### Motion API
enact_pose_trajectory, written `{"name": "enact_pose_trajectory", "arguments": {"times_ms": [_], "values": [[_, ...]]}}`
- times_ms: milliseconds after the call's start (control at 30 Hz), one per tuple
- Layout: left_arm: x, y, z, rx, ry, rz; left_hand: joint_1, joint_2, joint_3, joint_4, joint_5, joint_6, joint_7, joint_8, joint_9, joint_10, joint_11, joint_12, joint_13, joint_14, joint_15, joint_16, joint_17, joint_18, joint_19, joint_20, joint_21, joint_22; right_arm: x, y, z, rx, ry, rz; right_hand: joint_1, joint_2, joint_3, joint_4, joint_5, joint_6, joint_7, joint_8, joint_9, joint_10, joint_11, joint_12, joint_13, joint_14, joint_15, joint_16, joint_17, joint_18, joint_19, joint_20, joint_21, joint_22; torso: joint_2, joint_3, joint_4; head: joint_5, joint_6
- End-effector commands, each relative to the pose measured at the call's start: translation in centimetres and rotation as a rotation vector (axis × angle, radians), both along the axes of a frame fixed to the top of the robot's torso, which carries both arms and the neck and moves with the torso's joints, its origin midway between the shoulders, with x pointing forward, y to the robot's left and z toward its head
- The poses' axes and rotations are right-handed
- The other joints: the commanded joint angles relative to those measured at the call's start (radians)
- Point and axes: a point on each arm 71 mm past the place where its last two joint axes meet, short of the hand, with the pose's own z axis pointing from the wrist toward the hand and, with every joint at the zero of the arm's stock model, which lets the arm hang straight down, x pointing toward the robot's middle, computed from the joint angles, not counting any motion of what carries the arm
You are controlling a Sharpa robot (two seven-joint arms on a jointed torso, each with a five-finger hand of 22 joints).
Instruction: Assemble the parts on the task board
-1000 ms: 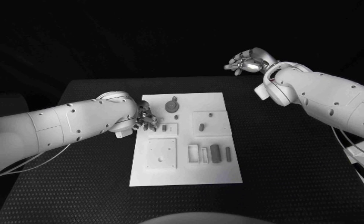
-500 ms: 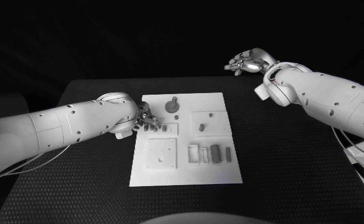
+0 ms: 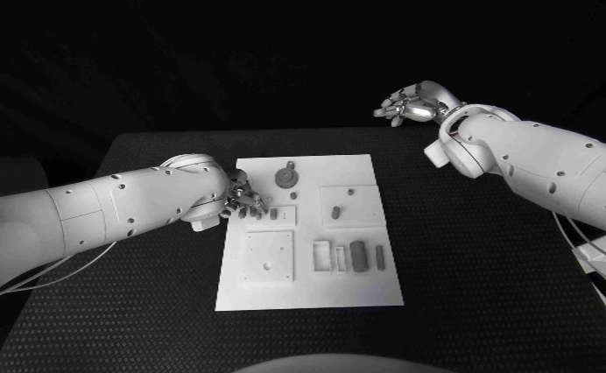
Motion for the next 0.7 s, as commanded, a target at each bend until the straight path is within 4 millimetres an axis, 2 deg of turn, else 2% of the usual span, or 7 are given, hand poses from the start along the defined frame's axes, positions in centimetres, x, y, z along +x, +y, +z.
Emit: {"name": "enact_pose_trajectory", "arguments": {"times_ms": [33, 100, 167, 233, 433, 567, 700], "values": [[-0.06, 0.21, -0.34, 0.000, 0.002, 0.004, -0.018, -0.018, -0.004, 0.017, -0.010, -0.006, 0.006, -0.005, 0.001, -0.007, 0.001, 0.005, -0.001, 0.002, -0.004, -0.006, -0.002, 0.098, -0.002, -0.009, -0.005, -0.002, -0.03, 0.05, -0.01, 0.006, 0.001, 0.012, 0.000, 0.008, -0.006, 0.002, 0.001, -0.008, 0.018, 0.004, 0.000, 0.007, 0.000, -0.004, -0.001, 0.004, 0.003, -0.007, 0.001, -0.015, -0.009, -0.001, -0.005, -0.001, 0.000, 0.0002, 0.0001, 0.000, 0.001], [0.04, 0.33, -0.30, -0.002, -0.006, 0.010, -0.040, -0.031, -0.011, 0.034, -0.022, -0.007, 0.006, -0.009, 0.002, -0.008, 0.000, 0.005, -0.002, 0.002, -0.004, -0.007, -0.002, 0.099, -0.002, -0.011, -0.007, -0.003, -0.03, 0.05, -0.01, 0.006, 0.000, 0.011, -0.001, 0.008, -0.007, 0.002, 0.001, -0.008, 0.018, 0.004, 0.000, 0.007, 0.000, -0.004, -0.002, 0.004, 0.003, -0.008, 0.001, -0.015, -0.009, -0.001, -0.006, -0.001, 0.000, -0.0001, 0.0000, -0.001, 0.001], [0.13, 0.42, -0.24, -0.005, -0.017, 0.018, -0.053, -0.050, -0.009, 0.053, -0.074, -0.010, 0.006, -0.015, 0.004, -0.012, 0.000, 0.006, -0.002, 0.002, -0.005, -0.008, -0.003, 0.102, -0.003, -0.016, -0.012, -0.004, -0.03, 0.03, -0.02, 0.006, 0.000, 0.010, -0.001, 0.008, -0.007, 0.002, 0.001, -0.008, 0.018, 0.004, -0.001, 0.007, 0.000, -0.004, -0.003, 0.003, 0.003, -0.009, 0.002, -0.015, -0.010, -0.001, -0.006, -0.001, 0.000, 0.0000, -0.0001, -0.002, 0.002], [0.23, 0.51, -0.16, -0.013, -0.032, 0.031, -0.069, -0.070, -0.004, 0.078, -0.091, -0.012, 0.006, -0.018, 0.007, -0.014, -0.001, 0.007, -0.001, 0.001, -0.005, -0.010, -0.004, 0.103, -0.004, -0.019, -0.015, -0.006, -0.03, 0.02, -0.04, 0.007, 0.000, 0.010, -0.001, 0.007, -0.007, 0.002, 0.001, -0.009, 0.018, 0.004, -0.001, 0.007, 0.000, -0.004, -0.004, 0.002, 0.004, -0.010, 0.002, -0.015, -0.011, -0.001, -0.007, -0.001, 0.000, -0.0001, -0.0001, -0.003, 0.003], [0.41, 0.63, -0.02, -0.029, -0.052, 0.050, -0.093, -0.131, 0.019, 0.140, -0.097, -0.025, 0.008, -0.024, 0.017, -0.025, 0.001, 0.009, 0.004, -0.002, -0.006, -0.010, -0.001, 0.108, -0.001, -0.026, -0.021, -0.009, -0.04, -0.02, -0.09, 0.007, 0.001, 0.009, -0.001, 0.007, -0.007, 0.002, 0.001, -0.010, 0.019, 0.003, -0.001, 0.006, 0.001, -0.005, -0.007, 0.000, 0.005, -0.014, 0.002, -0.015, -0.014, 0.000, -0.009, -0.001, 0.000, 0.0000, -0.0003, -0.004, 0.003], [0.52, 0.66, 0.08, -0.043, -0.062, 0.061, -0.092, -0.138, 0.020, 0.155, -0.097, -0.059, 0.016, -0.042, 0.011, -0.030, 0.006, 0.010, 0.007, -0.003, -0.001, -0.009, 0.001, 0.109, -0.001, -0.028, -0.022, -0.008, -0.04, -0.02, -0.10, 0.007, 0.001, 0.009, -0.001, 0.007, -0.008, 0.002, 0.001, -0.010, 0.019, 0.003, -0.001, 0.006, 0.001, -0.005, -0.009, -0.001, 0.006, -0.015, 0.002, -0.015, -0.015, 0.000, -0.010, -0.001, 0.000, -0.0001, -0.0002, -0.004, 0.005], [0.68, 0.78, 0.34, -0.075, -0.085, 0.084, -0.090, -0.111, -0.032, 0.131, -0.096, -0.106, 0.027, -0.065, -0.012, -0.037, 0.016, 0.013, 0.011, -0.007, 0.008, -0.009, 0.004, 0.112, -0.009, -0.025, -0.024, -0.005, -0.05, -0.03, -0.12, 0.007, 0.002, 0.009, -0.001, 0.007, -0.008, 0.002, 0.001, -0.010, 0.019, 0.003, -0.001, 0.006, 0.001, -0.005, -0.010, -0.001, 0.006, -0.016, 0.003, -0.016, -0.016, 0.000, -0.010, -0.001, 0.000, 0.0007, 0.0003, -0.005, 0.005]]}}
